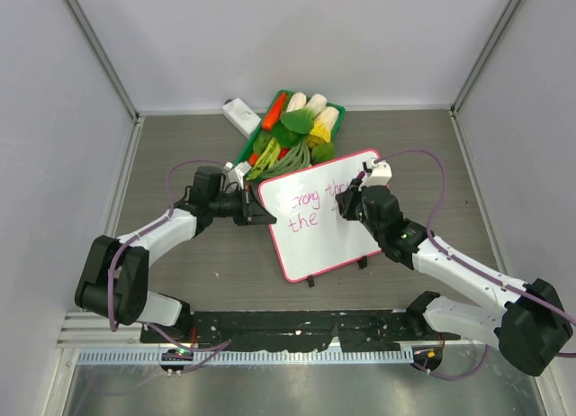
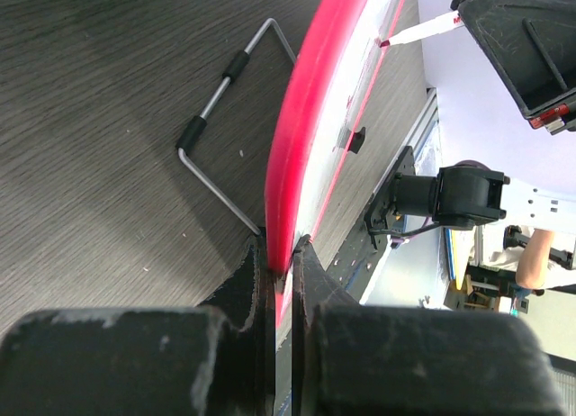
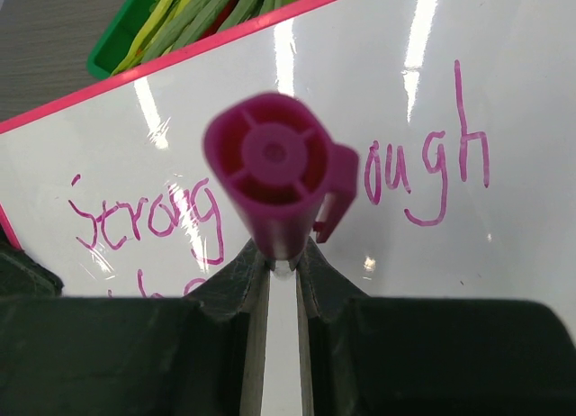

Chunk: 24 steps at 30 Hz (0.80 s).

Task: Write a sentence on the whiteboard
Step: Write with the whiteboard marker on the whiteboard.

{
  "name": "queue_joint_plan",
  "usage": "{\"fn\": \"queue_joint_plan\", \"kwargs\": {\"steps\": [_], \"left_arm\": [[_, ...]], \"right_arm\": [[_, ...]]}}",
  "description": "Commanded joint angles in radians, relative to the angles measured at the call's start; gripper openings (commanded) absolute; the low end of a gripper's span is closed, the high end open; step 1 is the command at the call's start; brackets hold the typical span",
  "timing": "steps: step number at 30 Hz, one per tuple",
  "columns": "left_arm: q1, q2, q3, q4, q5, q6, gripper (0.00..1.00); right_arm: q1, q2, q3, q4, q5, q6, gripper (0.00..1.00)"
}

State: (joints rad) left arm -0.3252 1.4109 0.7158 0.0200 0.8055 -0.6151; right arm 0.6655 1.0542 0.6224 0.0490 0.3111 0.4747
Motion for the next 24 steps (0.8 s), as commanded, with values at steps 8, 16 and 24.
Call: {"fn": "queue_joint_plan", "kwargs": {"steps": [8,16,24], "left_arm": [[0.011,0.007,0.013,-0.049,-0.152,0.092,0.0],[0.009,0.01,0.014,-0.052,-0.15,0.092,0.0],[0.009,0.008,0.016,-0.057,-0.152,0.091,0.0]], "right_arm": [[-0.001,-0.026,-0.019,-0.012,-0.024,-0.01,0.01],[-0.001,-0.046,-0.041,-0.04,0.016,-0.011,0.02],[0.0,-0.059,-0.047,-0.043,0.003,-0.022,0.01]]}}
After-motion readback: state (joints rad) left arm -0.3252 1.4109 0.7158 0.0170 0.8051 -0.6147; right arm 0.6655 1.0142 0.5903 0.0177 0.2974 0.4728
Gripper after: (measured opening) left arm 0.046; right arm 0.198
